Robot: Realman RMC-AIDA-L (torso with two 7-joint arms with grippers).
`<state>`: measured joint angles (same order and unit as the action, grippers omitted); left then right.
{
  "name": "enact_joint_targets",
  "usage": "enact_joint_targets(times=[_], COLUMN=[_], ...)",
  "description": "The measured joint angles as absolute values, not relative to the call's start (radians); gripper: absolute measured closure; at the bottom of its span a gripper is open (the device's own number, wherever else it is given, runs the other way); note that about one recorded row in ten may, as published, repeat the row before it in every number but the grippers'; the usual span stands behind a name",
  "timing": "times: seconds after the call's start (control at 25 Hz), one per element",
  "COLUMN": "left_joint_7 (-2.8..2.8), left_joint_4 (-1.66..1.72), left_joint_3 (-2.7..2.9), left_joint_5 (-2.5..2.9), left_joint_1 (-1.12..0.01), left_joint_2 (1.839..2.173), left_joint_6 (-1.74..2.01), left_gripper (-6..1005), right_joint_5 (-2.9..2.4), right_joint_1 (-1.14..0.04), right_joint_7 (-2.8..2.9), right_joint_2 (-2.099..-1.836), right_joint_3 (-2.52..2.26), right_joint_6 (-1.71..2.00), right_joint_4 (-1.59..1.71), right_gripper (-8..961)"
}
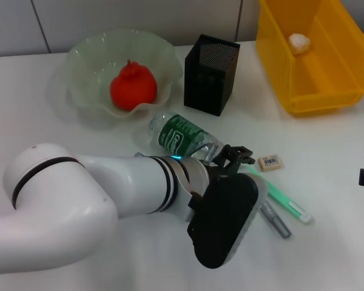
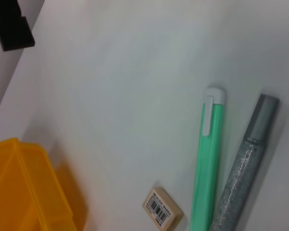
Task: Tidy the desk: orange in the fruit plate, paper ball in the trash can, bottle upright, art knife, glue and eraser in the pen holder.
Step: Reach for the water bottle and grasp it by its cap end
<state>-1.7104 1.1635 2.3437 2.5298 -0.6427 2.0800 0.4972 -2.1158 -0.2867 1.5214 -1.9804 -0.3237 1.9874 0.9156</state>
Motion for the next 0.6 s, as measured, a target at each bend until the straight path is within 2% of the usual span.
enact_joint_targets(times=[0.6], left_joint_7=[-1.712], left_joint_4=[1.127], left_joint_3=[2.369], left_joint_5=[2.51], left_joint_1=[-0.625], left_joint_2=[2.08], left_joint_6=[0.407], left_gripper=[323], right_joint_5=[-2.115], right_joint_1=[-0.293], right_joint_7=[1.51], right_joint_2=[-1.988], right_joint_3=[-0.325], right_joint_6=[1.986], right_joint_4=[0.912], right_gripper=[183])
